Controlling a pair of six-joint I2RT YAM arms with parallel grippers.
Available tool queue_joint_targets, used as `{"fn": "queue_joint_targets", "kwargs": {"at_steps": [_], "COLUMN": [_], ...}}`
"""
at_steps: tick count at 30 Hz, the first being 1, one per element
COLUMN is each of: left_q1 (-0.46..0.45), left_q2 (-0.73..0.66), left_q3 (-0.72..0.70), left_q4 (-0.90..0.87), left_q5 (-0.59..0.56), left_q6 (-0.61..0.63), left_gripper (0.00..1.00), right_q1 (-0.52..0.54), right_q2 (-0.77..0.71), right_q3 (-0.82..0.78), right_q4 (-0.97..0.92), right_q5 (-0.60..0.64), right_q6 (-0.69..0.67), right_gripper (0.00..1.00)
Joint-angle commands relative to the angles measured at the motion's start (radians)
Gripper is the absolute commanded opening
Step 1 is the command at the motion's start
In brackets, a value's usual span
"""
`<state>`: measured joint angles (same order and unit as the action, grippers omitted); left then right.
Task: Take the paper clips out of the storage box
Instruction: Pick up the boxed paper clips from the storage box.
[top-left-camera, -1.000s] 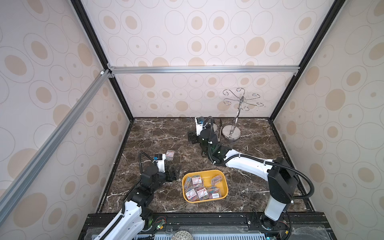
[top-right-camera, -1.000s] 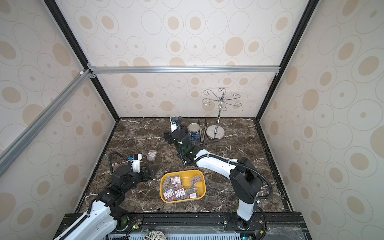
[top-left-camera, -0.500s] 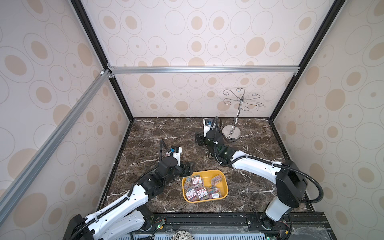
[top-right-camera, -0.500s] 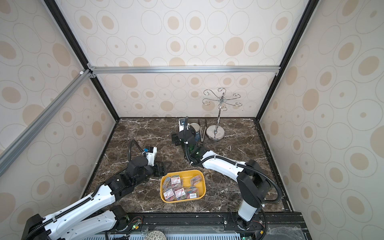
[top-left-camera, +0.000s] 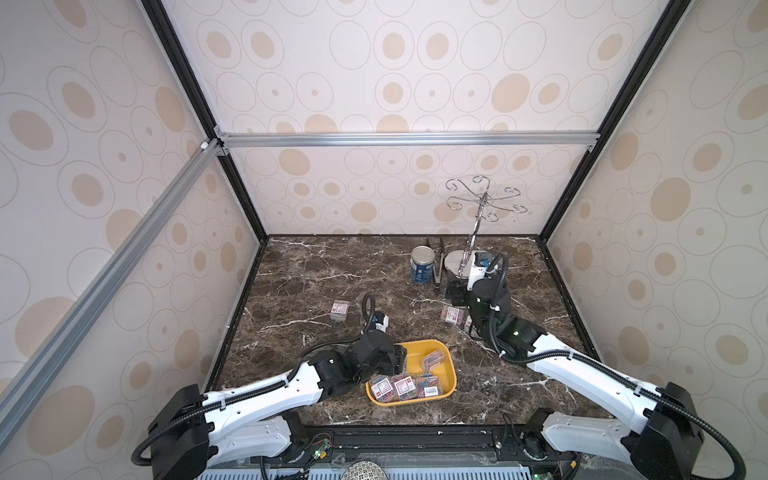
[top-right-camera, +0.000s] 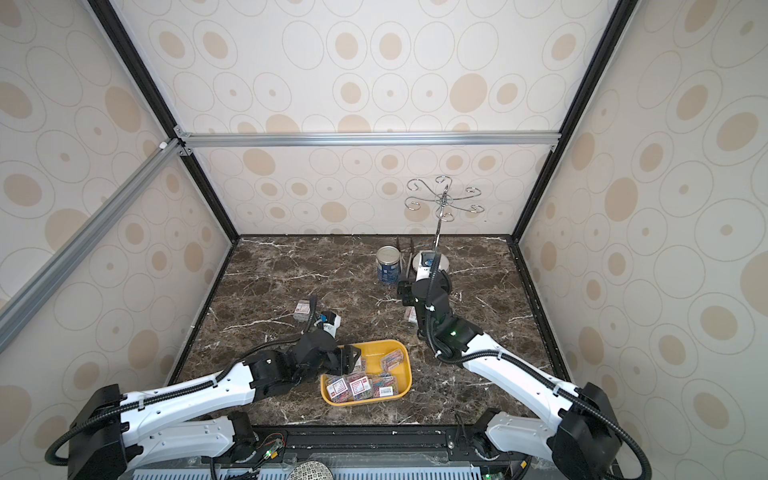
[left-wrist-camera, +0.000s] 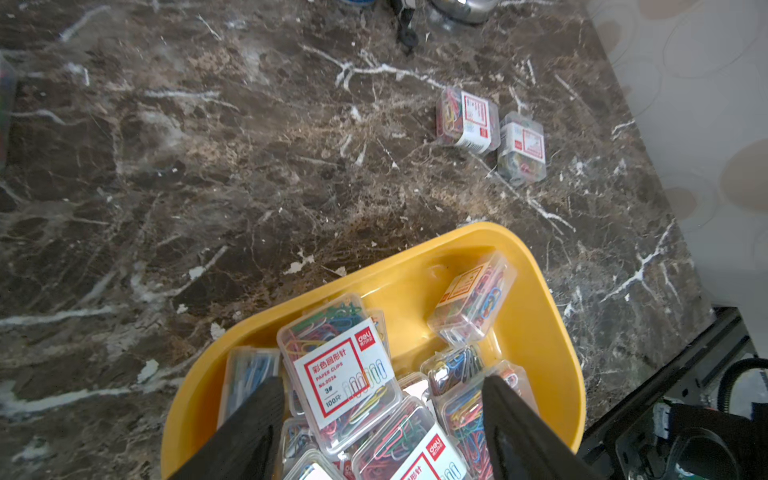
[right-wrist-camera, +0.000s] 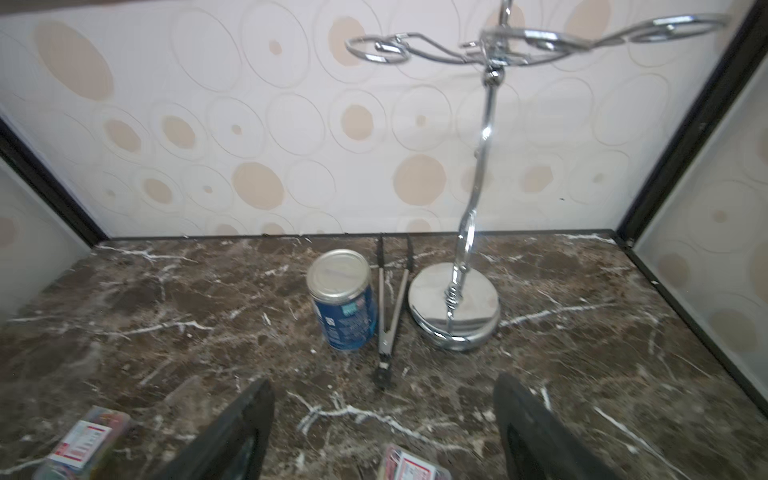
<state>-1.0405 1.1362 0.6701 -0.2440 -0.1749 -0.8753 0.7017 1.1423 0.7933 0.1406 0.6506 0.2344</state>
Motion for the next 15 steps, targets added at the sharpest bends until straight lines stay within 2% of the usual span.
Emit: {"fn": "queue_joint_targets", "kwargs": {"at_steps": [1, 6, 10, 12, 15], "left_q1": [-0.031, -0.054, -0.060, -0.060, -0.061], "left_q2": [0.046, 0.114, 0.143, 0.167, 0.206], "left_q3": [0.048, 0.079, 0.097, 0.098, 0.104], "left_q4": [-0.020, -0.008, -0.037, -0.049, -0.057], "left_q5": [-0.061, -0.046, -0.034, -0.028, -0.016], "left_q6": [-0.047, -0.048, -0.053, -0.055, -0.052], "left_gripper": [0.72, 0.68, 0.68, 0.67, 0.64], "right_q1": [-0.025, -0.096, -0.104, -0.107, -0.106], "right_q2": [-0.044, -0.078, -0.053, -0.021, -0.007], "right_q3": [-0.099, -0.220, -0.285, -0.297, -0.269], "right_q4": [-0.066, -0.077, -0.041, -0.029, -0.098], "right_q5": [0.128, 0.210, 0.281, 0.326, 0.327], "right_q6": [-0.001, 0.079, 0.119, 0.145, 0.181], "right_gripper": [0.85, 0.86, 0.86, 0.85, 0.84]}}
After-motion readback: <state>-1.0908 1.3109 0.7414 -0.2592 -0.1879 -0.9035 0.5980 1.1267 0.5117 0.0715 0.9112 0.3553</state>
